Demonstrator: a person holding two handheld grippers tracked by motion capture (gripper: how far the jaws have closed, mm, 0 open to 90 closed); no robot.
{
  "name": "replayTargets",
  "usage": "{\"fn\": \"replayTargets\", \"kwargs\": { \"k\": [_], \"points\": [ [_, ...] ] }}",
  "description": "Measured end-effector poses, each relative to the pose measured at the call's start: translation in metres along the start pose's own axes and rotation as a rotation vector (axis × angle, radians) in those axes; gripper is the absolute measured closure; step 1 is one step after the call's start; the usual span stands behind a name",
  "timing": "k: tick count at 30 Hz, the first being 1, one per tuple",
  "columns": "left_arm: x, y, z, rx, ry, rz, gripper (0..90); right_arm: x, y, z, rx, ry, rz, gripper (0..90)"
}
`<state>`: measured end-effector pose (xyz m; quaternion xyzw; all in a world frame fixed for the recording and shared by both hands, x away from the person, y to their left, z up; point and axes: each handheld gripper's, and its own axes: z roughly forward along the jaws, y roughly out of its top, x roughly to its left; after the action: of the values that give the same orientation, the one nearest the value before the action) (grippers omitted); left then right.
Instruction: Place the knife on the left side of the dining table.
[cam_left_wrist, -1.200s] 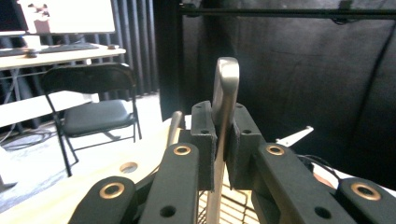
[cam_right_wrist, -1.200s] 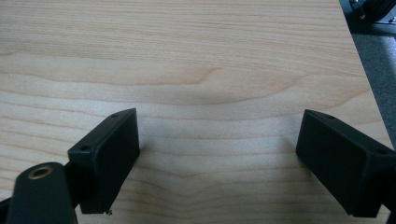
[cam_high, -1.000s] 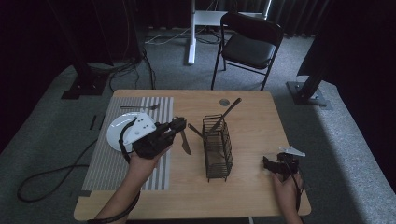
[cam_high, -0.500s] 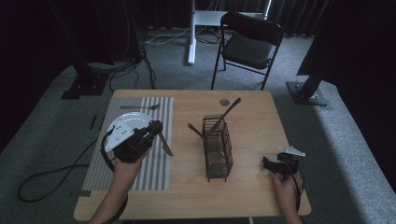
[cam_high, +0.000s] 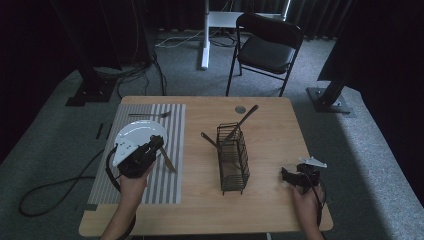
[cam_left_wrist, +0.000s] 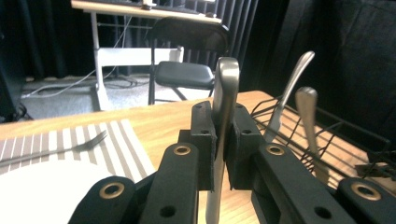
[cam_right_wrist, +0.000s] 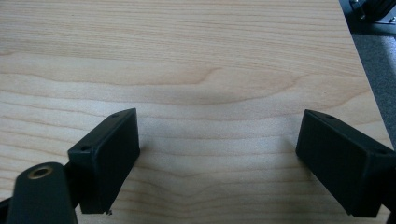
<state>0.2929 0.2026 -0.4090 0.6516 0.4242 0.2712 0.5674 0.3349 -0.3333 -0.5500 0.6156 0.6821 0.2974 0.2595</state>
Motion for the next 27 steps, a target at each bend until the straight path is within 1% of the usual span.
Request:
{"fn": "replayTargets", "kwargs": {
  "k": [1, 4, 9, 10, 16, 18, 22, 25, 27],
  "points": [
    [0.001, -0.002, 0.0, 0.0, 0.01, -0.005, 83.4, 0.0, 0.0, 0.0, 0.0, 0.0, 0.0, 12.8],
    [0.005, -0.008, 0.002, 0.002, 0.017, -0.027, 83.5, 0.0, 0.0, 0.0, 0.0, 0.0, 0.0, 12.8],
    [0.006, -0.015, 0.005, 0.012, 0.029, -0.04, 83.5, 0.0, 0.0, 0.0, 0.001, 0.0, -0.001, 12.8],
    [0.006, -0.016, 0.005, 0.008, 0.032, -0.045, 83.5, 0.0, 0.0, 0.0, 0.001, 0.0, -0.001, 12.9],
    [0.006, -0.016, 0.003, 0.014, 0.038, -0.044, 83.2, 0.0, 0.0, 0.0, 0.001, 0.0, 0.0, 12.8],
    [0.008, -0.016, 0.002, 0.015, 0.046, -0.054, 83.0, 0.0, 0.0, 0.0, 0.001, 0.0, 0.001, 12.9],
    [0.017, -0.018, -0.001, 0.017, 0.075, -0.096, 82.5, 0.0, 0.0, 0.0, 0.001, 0.0, 0.0, 12.8],
    [0.019, -0.018, -0.003, 0.016, 0.088, -0.096, 81.4, 0.0, 0.0, 0.0, 0.001, 0.0, 0.0, 12.8],
    [0.021, -0.018, -0.006, 0.018, 0.102, -0.089, 80.7, 0.0, 0.0, 0.0, 0.001, 0.0, 0.0, 12.8]
  ]
}}
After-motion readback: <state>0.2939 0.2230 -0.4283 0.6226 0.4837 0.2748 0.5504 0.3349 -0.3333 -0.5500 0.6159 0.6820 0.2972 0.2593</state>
